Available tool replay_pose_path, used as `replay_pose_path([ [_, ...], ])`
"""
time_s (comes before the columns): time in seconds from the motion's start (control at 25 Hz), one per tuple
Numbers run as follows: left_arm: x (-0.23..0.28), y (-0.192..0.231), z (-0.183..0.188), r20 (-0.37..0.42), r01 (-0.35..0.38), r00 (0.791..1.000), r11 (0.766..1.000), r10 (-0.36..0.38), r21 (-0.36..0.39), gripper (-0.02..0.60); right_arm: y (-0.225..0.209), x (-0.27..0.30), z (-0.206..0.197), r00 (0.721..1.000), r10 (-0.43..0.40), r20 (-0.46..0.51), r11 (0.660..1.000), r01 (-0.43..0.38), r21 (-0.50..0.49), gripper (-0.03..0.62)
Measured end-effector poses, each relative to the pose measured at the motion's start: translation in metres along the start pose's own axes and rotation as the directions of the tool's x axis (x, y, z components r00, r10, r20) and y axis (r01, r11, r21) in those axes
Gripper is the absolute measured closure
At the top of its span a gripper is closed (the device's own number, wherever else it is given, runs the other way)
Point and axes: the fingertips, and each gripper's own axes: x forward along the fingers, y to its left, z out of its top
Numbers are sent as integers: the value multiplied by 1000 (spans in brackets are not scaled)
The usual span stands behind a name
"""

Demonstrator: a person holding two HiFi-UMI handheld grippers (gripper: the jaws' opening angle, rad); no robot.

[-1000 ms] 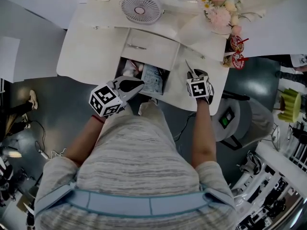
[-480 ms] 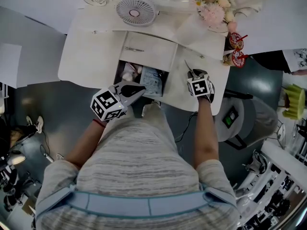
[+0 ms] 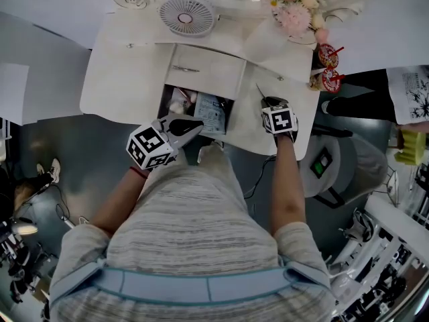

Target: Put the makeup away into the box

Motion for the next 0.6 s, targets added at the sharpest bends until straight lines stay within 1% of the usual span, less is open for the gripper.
replay_pose_path([
  [0.6,-5,3,3,26,-10,1000,1000,10,-4,569,3,0,0,998,-42,-46,998,40,-46,543],
])
